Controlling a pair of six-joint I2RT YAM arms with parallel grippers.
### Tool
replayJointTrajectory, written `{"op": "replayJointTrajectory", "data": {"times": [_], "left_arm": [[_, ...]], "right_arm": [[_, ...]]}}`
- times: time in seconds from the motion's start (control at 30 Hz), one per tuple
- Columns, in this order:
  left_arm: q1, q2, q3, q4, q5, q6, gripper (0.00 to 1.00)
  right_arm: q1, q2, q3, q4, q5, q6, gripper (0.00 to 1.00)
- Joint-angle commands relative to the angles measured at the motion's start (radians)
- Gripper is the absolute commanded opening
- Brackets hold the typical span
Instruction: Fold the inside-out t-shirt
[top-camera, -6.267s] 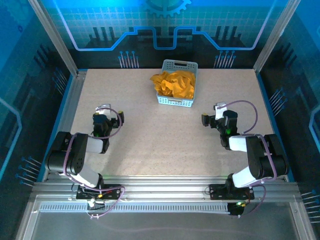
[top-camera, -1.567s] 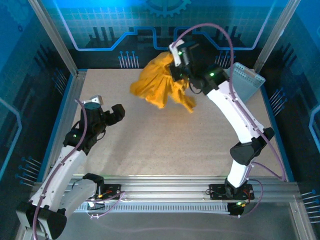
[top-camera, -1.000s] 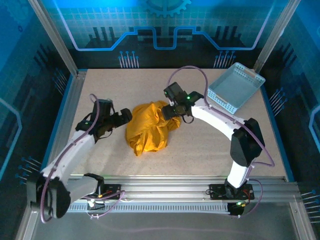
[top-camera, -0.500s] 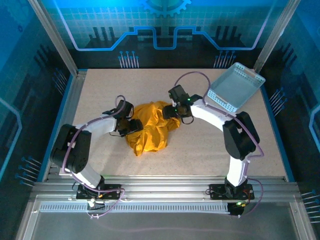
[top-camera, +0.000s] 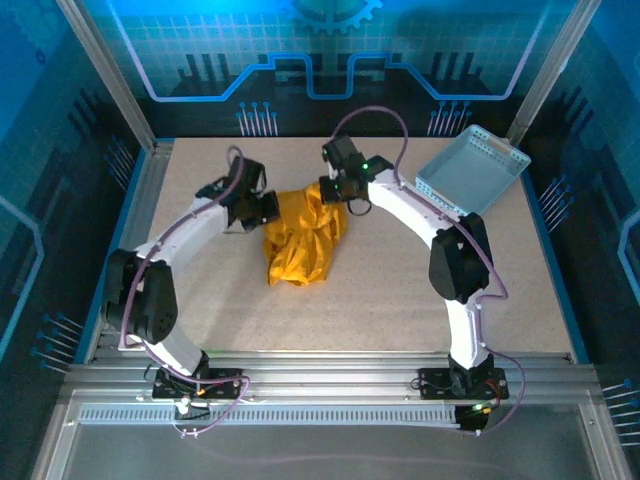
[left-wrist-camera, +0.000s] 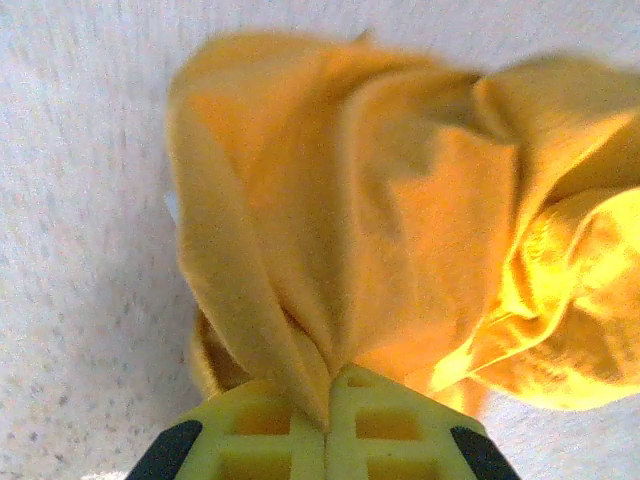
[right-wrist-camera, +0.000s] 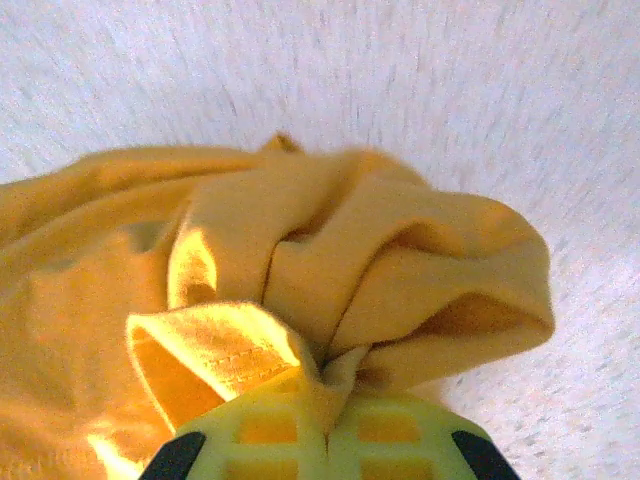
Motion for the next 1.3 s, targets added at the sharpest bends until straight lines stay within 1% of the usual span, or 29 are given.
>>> {"op": "replayJointTrajectory", "data": {"times": [0.0,0.07,0.17,0.23,0.3,0.4,0.47,0.5,0.57,0.6,0.63,0.67,0.7,0.77,0.8,0.83,0.87,0.93,1.0,1.07,1.13,1.2,1.27], "left_arm": [[0.063,-0.045,0.245,-0.09,-0.045,0.033,0.0],[0.102,-0.059,0.394,-0.121,-0.049,0.038,0.0],[0.121,-0.111,0.508,-0.111,-0.074,0.063,0.0],[0.12,-0.157,0.508,-0.087,-0.061,0.066,0.0],[0.12,-0.199,0.448,-0.057,-0.014,0.052,0.0],[0.117,-0.251,0.28,-0.039,0.074,0.003,0.0],[0.098,-0.292,0.105,0.001,0.157,-0.022,0.0],[0.077,-0.309,0.02,0.023,0.176,-0.026,0.05],[0.008,-0.329,-0.157,0.052,0.21,-0.021,0.15],[-0.025,-0.33,-0.224,0.056,0.217,-0.018,0.2],[-0.058,-0.332,-0.299,0.061,0.217,-0.021,0.26],[-0.089,-0.336,-0.37,0.074,0.223,-0.028,0.35],[-0.099,-0.343,-0.424,0.083,0.224,-0.036,0.42],[-0.099,-0.383,-0.512,0.079,0.181,-0.055,0.53],[-0.096,-0.406,-0.529,0.074,0.154,-0.051,0.59],[-0.092,-0.428,-0.535,0.065,0.124,-0.044,0.67],[-0.087,-0.445,-0.524,0.062,0.097,-0.034,0.72],[-0.067,-0.433,-0.477,0.055,0.069,-0.019,0.78],[-0.035,-0.387,-0.401,0.038,0.038,-0.016,0.83],[0.003,-0.309,-0.331,0.041,0.017,-0.026,0.86],[0.026,-0.217,-0.255,0.032,0.012,-0.029,0.87],[0.033,-0.125,-0.18,0.006,-0.006,-0.03,0.87],[0.032,-0.024,-0.113,0.002,0.0,-0.027,0.87]], "right_arm": [[-0.021,-0.036,0.217,-0.103,0.059,-0.072,0.0],[-0.036,-0.034,0.367,-0.151,0.058,-0.089,0.0],[-0.046,-0.056,0.508,-0.176,0.038,-0.116,0.0],[-0.046,-0.099,0.506,-0.158,0.01,-0.129,0.0],[-0.046,-0.157,0.418,-0.121,-0.006,-0.123,0.0],[-0.046,-0.268,0.146,-0.022,-0.008,-0.089,0.0],[-0.046,-0.362,-0.118,0.077,0.001,-0.061,0.0],[-0.047,-0.399,-0.23,0.116,0.001,-0.044,0.01],[-0.05,-0.458,-0.482,0.187,-0.009,-0.001,0.04],[-0.049,-0.472,-0.571,0.205,-0.013,0.017,0.07],[-0.047,-0.482,-0.669,0.217,-0.02,0.039,0.17],[-0.046,-0.489,-0.748,0.225,-0.02,0.059,0.3],[-0.047,-0.498,-0.804,0.229,-0.017,0.074,0.38],[-0.045,-0.531,-0.903,0.238,-0.001,0.101,0.53],[-0.046,-0.546,-0.917,0.233,0.01,0.105,0.61],[-0.046,-0.556,-0.914,0.222,0.027,0.102,0.68],[-0.046,-0.559,-0.895,0.208,0.043,0.092,0.73],[-0.05,-0.54,-0.827,0.177,0.071,0.079,0.8],[-0.054,-0.505,-0.758,0.167,0.072,0.067,0.83],[-0.056,-0.441,-0.664,0.154,0.071,0.057,0.85],[-0.06,-0.353,-0.558,0.122,0.07,0.045,0.86],[-0.069,-0.256,-0.442,0.076,0.08,0.045,0.86],[-0.082,-0.157,-0.339,0.037,0.105,0.046,0.86]]}}
